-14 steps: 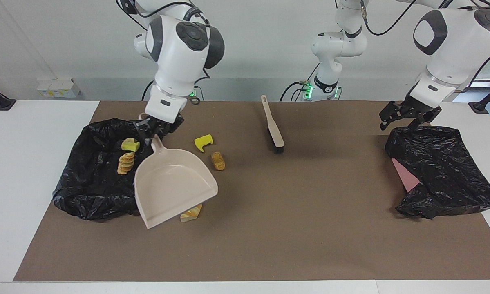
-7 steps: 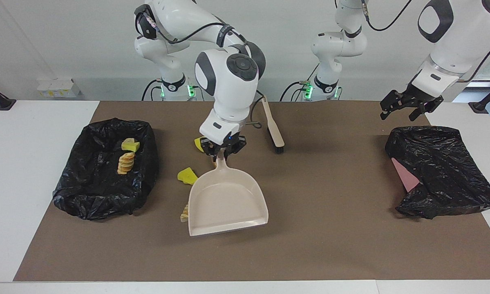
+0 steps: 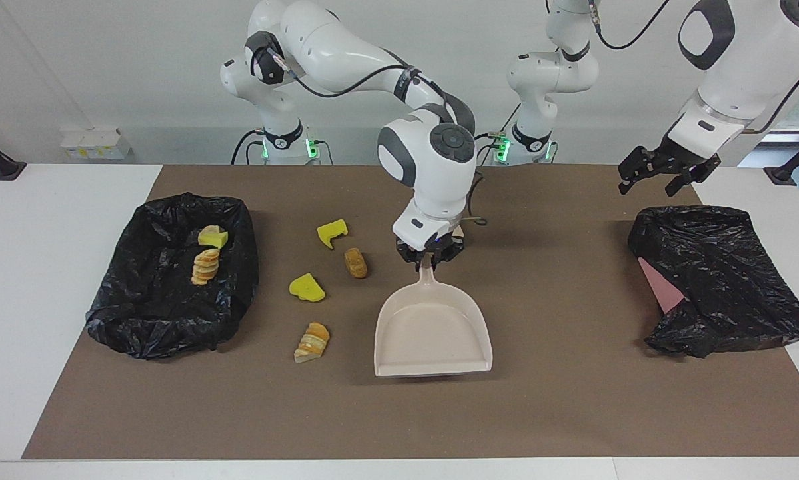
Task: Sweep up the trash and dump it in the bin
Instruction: 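Bring the dustpan back and set it on the table with the right gripper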
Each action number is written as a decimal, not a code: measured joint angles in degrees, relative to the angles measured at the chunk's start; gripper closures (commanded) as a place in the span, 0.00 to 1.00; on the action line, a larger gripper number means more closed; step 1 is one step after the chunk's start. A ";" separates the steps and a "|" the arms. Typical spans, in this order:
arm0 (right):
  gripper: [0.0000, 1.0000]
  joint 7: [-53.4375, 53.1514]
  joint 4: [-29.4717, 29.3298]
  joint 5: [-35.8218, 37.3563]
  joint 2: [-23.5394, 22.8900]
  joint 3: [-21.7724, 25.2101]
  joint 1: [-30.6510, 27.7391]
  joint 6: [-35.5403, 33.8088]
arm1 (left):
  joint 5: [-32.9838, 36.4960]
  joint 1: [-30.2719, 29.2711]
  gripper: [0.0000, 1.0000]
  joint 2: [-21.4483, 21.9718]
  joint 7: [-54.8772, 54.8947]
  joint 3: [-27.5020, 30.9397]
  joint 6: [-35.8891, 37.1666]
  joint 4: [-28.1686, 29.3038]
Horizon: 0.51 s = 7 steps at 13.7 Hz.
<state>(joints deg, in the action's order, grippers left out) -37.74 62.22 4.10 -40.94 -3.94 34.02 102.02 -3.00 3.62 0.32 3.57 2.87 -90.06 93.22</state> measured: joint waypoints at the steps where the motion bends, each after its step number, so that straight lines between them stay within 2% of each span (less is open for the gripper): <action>1: 1.00 -1.08 -0.11 -0.65 -0.86 -0.01 0.56 0.97 | 0.00 0.01 0.00 0.03 0.00 -0.05 0.00 0.03; 7: 1.00 -5.20 -0.76 -1.03 -3.83 -0.06 4.01 4.09 | 0.01 0.01 0.00 0.12 -0.11 -0.13 -0.12 0.10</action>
<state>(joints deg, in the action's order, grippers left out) -42.93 61.45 3.08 -44.77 -4.00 38.03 106.10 -3.00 3.63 0.44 3.47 2.74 -90.18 93.32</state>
